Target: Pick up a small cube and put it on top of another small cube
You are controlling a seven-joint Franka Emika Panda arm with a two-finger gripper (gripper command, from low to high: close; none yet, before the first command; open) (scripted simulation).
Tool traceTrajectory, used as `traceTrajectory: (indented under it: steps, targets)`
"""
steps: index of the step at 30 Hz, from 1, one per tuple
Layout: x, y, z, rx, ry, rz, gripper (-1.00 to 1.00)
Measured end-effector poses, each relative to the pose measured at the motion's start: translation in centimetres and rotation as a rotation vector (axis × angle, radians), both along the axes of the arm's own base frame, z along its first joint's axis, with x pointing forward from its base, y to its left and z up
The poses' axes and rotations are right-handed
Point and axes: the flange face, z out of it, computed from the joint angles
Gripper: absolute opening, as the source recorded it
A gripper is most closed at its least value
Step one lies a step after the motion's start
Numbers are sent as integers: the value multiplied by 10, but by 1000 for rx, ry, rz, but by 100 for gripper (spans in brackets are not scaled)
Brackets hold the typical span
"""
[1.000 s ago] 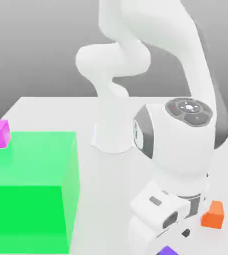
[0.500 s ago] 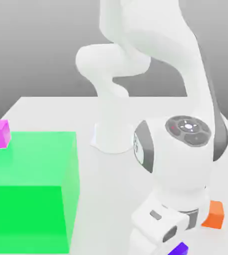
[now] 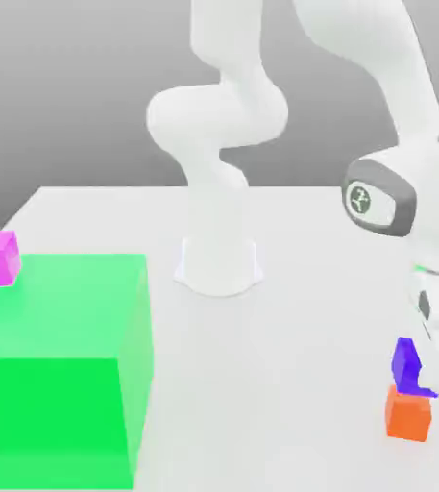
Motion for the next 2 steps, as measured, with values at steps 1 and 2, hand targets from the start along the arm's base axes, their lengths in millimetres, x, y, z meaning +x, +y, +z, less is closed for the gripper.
traceTrajectory:
  steps: [1,2]
  targets:
    - [0,0,0,0,0,0,100]
    - [0,0,0,0,0,0,100]
